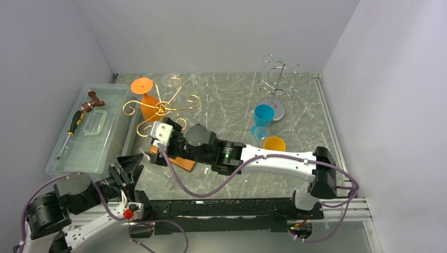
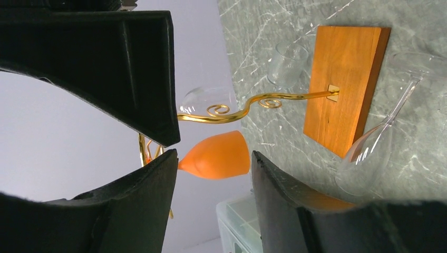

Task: Place the wine glass upside down on the wine glass rack
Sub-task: Adjust the wine rack at the center of the board, then move the wine rack to the center of the board.

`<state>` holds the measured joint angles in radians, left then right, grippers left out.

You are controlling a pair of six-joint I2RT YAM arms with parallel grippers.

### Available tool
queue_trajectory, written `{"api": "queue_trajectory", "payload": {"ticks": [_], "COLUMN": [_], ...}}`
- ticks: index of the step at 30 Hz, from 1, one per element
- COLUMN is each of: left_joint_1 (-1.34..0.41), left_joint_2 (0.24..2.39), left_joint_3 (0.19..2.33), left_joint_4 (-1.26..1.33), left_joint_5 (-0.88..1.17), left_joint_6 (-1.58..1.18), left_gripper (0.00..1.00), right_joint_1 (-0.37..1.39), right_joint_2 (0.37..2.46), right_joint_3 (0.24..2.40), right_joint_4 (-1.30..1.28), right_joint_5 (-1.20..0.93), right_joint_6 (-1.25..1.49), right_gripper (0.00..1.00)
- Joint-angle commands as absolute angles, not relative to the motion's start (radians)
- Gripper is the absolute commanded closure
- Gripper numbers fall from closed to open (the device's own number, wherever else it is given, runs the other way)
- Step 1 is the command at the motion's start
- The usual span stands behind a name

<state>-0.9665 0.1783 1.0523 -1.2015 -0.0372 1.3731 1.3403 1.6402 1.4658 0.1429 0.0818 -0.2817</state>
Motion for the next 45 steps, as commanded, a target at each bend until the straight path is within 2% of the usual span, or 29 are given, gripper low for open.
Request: {"api": "queue_trajectory", "payload": {"ticks": [1,6,20,25,31,37,45], "left_joint_1": [-0.971,-0.97,-0.97,-0.969,-0.966,-0.955,-0.981], "left_joint_2": [0.183,0.186,0.213,0.268,0.378,0.425,0.522], "left_joint_3": [1.084,1.087,1.11,1.163,1.282,1.369,1.486], "left_joint_4": [-1.208,-1.213,-1.192,-1.12,-0.986,-0.953,-0.919], "left_joint_5": [-0.009,-0.009,-0.016,-0.039,-0.117,-0.14,-0.27], "left_joint_6": [1.395,1.399,1.395,1.34,1.157,1.076,0.927], "left_gripper": [0.41,0.41,0.42,0.41,0.37,0.38,0.42], "right_joint_1": [1.325,1.336,1.352,1.35,1.276,1.145,0.994], "right_joint_2": [1.654,1.648,1.631,1.575,1.497,1.313,1.312], "right_joint_3": [1.51,1.561,1.791,1.806,1.784,1.522,1.451], "right_joint_4": [0.005,-0.02,-0.096,-0.199,-0.446,-0.329,-0.221], "right_joint_5": [0.122,0.127,0.145,0.287,0.447,0.258,0.083], "right_joint_6": [-0.277,-0.302,-0.321,-0.198,0.171,0.422,0.543], "right_gripper": [0.19,0.12,0.1,0.11,0.13,0.14,0.18]}}
